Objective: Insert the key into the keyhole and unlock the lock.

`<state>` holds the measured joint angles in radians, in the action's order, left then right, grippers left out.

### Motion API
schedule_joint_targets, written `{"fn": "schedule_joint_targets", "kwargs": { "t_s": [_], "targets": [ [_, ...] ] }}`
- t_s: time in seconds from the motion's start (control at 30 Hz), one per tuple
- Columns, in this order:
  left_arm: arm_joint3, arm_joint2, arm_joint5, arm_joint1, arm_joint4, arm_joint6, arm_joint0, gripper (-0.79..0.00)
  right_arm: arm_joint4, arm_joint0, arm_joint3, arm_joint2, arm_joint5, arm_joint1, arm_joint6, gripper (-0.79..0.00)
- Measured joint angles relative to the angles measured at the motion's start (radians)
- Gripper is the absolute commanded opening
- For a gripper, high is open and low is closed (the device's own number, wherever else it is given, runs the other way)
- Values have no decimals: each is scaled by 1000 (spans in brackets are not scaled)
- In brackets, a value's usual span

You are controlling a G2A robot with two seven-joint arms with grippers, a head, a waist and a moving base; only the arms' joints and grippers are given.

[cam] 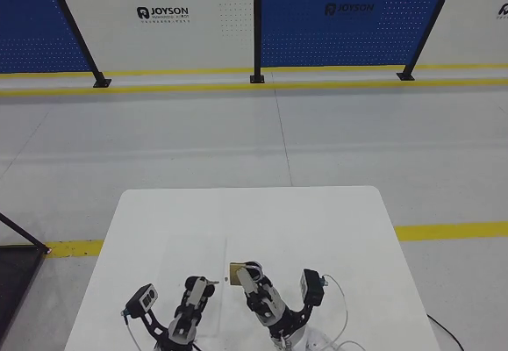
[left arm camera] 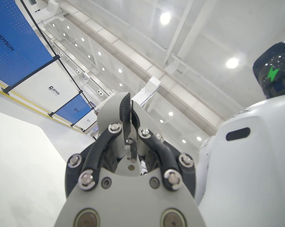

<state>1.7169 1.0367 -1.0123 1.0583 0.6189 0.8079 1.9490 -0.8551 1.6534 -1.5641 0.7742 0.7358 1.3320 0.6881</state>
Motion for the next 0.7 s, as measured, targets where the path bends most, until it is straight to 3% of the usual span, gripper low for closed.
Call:
{"fn": "schedule_joint_targets", "kwargs": {
  "t_s": [0.7],
  "targets": [
    [-31,19,0,62,56,0,-13,-785,5,-14,-6,-19,-28,-5,-32,-785]
  ]
}}
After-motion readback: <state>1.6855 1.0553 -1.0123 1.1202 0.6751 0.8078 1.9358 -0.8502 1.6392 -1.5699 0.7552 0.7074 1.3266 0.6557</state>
